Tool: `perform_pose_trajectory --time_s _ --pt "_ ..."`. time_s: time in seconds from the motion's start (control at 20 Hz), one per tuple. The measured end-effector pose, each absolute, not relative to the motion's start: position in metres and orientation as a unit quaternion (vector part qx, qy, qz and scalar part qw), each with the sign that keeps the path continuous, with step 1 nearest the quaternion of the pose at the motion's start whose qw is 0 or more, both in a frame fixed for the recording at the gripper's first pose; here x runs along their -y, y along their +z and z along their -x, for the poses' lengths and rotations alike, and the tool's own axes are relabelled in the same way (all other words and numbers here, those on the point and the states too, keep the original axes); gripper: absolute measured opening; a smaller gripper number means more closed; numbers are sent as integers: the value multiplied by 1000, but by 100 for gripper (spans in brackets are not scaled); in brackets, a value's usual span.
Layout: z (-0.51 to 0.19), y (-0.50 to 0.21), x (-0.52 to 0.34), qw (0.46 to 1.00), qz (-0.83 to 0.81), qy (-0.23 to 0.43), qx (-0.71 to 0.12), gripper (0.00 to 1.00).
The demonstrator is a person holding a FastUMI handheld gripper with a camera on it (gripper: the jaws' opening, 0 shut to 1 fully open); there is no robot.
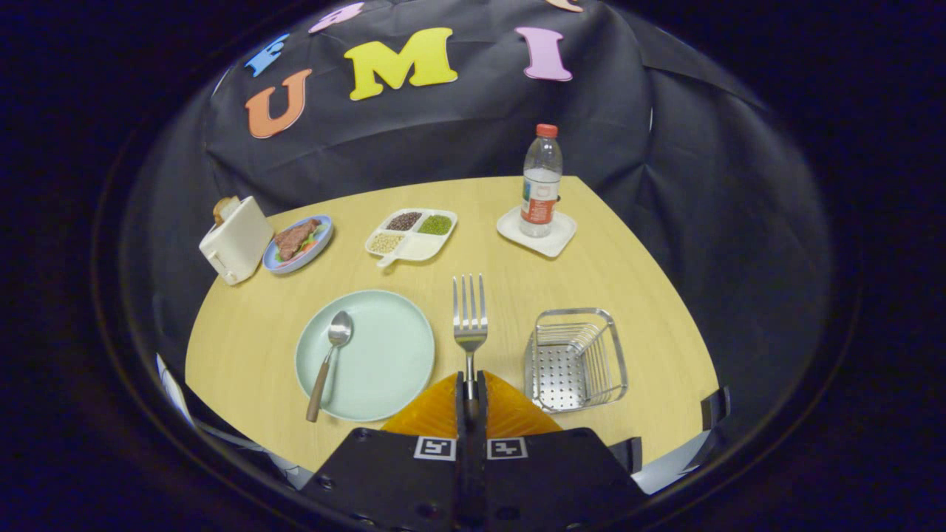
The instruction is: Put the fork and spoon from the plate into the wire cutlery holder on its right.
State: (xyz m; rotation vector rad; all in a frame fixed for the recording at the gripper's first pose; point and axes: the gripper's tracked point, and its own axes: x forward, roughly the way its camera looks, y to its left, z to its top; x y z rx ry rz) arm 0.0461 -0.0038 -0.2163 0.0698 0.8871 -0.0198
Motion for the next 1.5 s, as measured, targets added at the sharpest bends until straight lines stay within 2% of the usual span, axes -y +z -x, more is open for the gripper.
perform_pose_trajectory --time_s 0.7,0.9,1.0,1.05,1.1,1.25,1.4,1.5 --pt "-18 -217 70 888 -63 -41 -453 1" --pt "-23 -206 71 900 -59 -45 -429 9" --pt "-27 -200 74 907 -52 -53 -414 15" --pt "-29 -195 76 912 -51 -58 -404 29" --pt "-31 -190 76 917 -49 -60 -392 36" --pt "-39 -172 75 932 -40 -67 -353 66" --pt "-41 -155 69 945 -38 -70 -317 74" --pt "-41 -147 64 950 -35 -70 -303 88"
